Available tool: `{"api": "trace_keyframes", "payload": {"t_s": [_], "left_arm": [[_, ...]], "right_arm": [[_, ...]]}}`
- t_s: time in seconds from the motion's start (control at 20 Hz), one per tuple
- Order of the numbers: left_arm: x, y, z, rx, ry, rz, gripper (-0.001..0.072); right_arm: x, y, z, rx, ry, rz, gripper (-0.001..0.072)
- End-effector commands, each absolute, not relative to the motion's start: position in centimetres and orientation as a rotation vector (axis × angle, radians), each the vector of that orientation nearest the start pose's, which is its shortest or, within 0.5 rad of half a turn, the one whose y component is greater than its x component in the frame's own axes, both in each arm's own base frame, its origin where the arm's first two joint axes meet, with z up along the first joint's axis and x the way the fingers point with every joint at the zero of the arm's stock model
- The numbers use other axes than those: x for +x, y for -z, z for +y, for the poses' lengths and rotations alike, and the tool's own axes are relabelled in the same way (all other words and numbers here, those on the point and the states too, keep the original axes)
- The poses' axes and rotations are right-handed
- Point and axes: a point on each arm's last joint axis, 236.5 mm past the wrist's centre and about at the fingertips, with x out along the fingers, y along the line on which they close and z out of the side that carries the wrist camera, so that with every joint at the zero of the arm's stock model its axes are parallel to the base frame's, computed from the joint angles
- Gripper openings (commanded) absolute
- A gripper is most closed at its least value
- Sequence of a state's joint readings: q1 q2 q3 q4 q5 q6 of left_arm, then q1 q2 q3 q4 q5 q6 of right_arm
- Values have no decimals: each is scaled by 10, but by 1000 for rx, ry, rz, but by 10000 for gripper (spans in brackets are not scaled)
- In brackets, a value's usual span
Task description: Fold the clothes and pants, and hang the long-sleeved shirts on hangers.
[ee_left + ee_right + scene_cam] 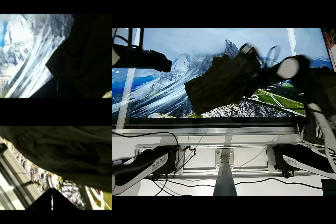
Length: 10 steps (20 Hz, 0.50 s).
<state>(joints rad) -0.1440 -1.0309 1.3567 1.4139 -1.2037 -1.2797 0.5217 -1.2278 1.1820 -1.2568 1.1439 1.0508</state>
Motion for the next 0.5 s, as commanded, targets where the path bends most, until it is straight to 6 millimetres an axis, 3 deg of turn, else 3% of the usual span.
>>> {"api": "trace_keyframes", "payload": {"t_s": [0.0, 0.05, 0.1, 0.2, 0.25, 0.4, 0.45], "left_arm": [[363, -226, -65, 204, 300, 707, 31], [357, -237, -57, 197, 277, 678, 31], [351, -247, -50, 192, 255, 651, 31], [342, -262, -41, 187, 227, 610, 31], [338, -268, -39, 188, 222, 595, 31], [334, -273, -39, 189, 221, 580, 31], [334, -272, -39, 188, 221, 582, 31]], "right_arm": [[281, 15, 321, -703, -1074, 943, 106], [277, 21, 340, -742, -1107, 887, 247], [274, 24, 358, -778, -1133, 822, 298], [272, 26, 391, -809, -1160, 697, 299], [270, 29, 403, -819, -1171, 659, 336], [255, 54, 418, -928, -1237, 618, 365], [251, 59, 421, -957, -1257, 606, 415]]}}
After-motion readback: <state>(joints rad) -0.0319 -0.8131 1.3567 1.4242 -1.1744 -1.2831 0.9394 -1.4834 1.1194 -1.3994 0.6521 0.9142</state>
